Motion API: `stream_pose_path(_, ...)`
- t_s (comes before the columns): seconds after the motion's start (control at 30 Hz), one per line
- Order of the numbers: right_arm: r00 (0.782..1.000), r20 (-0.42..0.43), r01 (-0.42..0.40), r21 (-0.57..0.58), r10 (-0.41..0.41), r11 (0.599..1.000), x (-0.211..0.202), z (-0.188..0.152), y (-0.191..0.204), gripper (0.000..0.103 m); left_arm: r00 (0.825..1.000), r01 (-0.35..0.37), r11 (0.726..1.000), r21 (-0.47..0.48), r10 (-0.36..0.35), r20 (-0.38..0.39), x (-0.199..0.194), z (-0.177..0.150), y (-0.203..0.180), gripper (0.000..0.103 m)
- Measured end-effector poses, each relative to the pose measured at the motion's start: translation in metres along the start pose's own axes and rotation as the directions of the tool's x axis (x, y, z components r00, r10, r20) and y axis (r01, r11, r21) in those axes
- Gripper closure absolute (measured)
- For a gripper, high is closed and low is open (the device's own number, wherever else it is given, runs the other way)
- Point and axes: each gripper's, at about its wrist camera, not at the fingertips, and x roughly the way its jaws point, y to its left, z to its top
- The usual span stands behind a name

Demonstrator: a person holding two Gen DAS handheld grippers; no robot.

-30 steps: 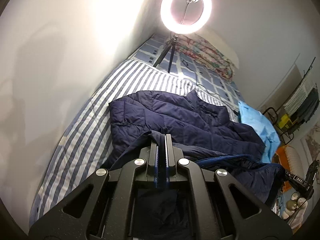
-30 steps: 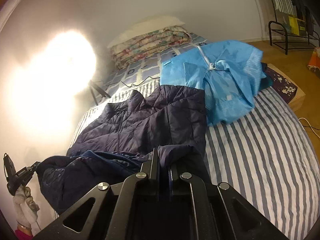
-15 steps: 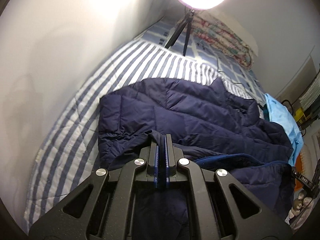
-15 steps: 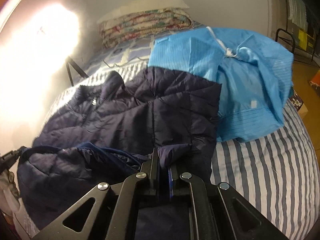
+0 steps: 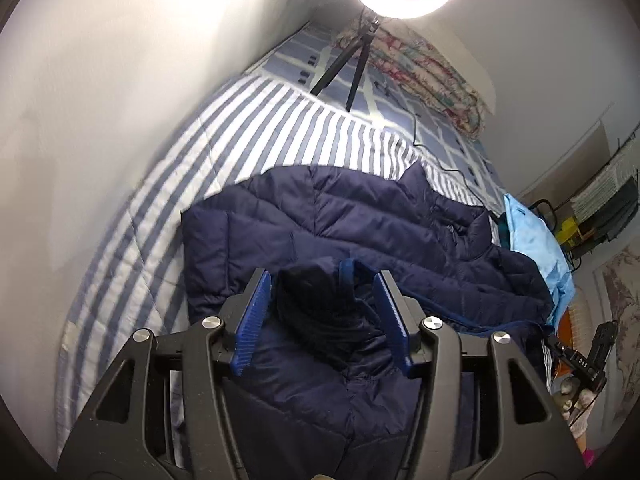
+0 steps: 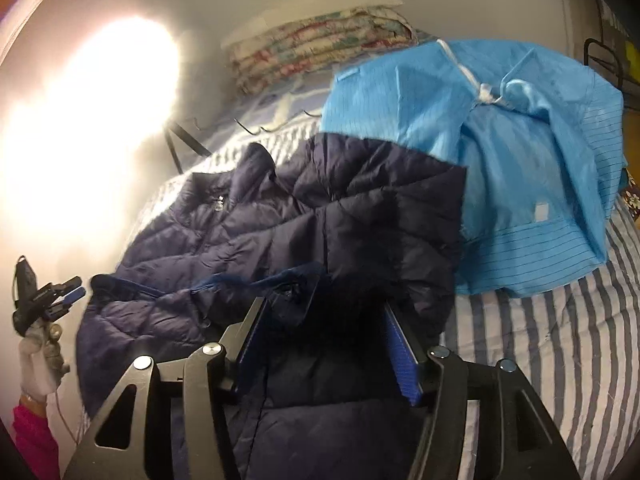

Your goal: Fold large clothes

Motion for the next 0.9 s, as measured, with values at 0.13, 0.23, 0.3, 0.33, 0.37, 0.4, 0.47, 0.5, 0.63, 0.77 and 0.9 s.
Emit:
stream_pose_path(0.13,0.999,0.055,0.008,-0.081,-0.003,0.997,-0.024,-0.001,-0.002,0.044,0.995,-0.089,0.975,0.203,0.079,0.057,-0.014,-0.001,-0.014,0.049)
stream_pose_path(0.23,0.995,0.088,0.066,-0.183,-0.05,0.981,-0.029,-0.002,0.006,0.035,0.993,-0.115,0.922,0.369,0.122,0.003,-0.001,-0.011,-0.029,0.049)
stream_pose_path(0.3,0.993,0.096,0.085,-0.22,-0.065,0.972,-0.025,-0.002,0.011,0.031,0.987,-0.145,0.885,0.443,0.161,0.002,0.009,-0.02,-0.038,0.049)
stream_pose_path(0.33,0.993,0.093,0.094,-0.237,-0.074,0.967,-0.02,-0.001,0.014,0.03,0.986,-0.148,0.873,0.464,0.167,0.001,0.013,-0.022,-0.041,0.049)
stream_pose_path(0.37,0.992,0.092,0.105,-0.251,-0.085,0.962,-0.016,0.0,0.016,0.03,0.986,-0.141,0.864,0.483,0.165,-0.008,0.018,-0.024,-0.044,0.049)
stream_pose_path(0.4,0.991,0.088,0.118,-0.268,-0.097,0.956,-0.011,0.001,0.019,0.03,0.987,-0.136,0.859,0.493,0.163,-0.013,0.022,-0.025,-0.045,0.049)
stream_pose_path(0.47,0.99,0.079,0.136,-0.305,-0.117,0.943,-0.001,0.002,0.025,0.031,0.988,-0.119,0.855,0.505,0.152,-0.024,0.031,-0.025,-0.046,0.049)
stream_pose_path(0.5,0.989,0.075,0.147,-0.325,-0.129,0.934,0.005,0.002,0.028,0.031,0.987,-0.125,0.854,0.504,0.159,-0.025,0.037,-0.024,-0.045,0.049)
stream_pose_path(0.63,0.985,0.065,0.175,-0.375,-0.162,0.91,0.021,0.002,0.032,0.031,0.982,-0.142,0.857,0.495,0.184,-0.038,0.055,-0.021,-0.04,0.049)
stream_pose_path(0.77,0.987,0.052,0.159,-0.404,-0.15,0.901,0.029,0.002,0.036,0.065,0.982,-0.148,0.844,0.516,0.189,-0.027,0.066,-0.024,-0.041,0.05)
stream_pose_path(0.9,0.987,0.04,0.159,-0.433,-0.157,0.887,0.037,0.001,0.041,0.096,0.981,-0.152,0.841,0.519,0.191,-0.023,0.072,-0.026,-0.04,0.091)
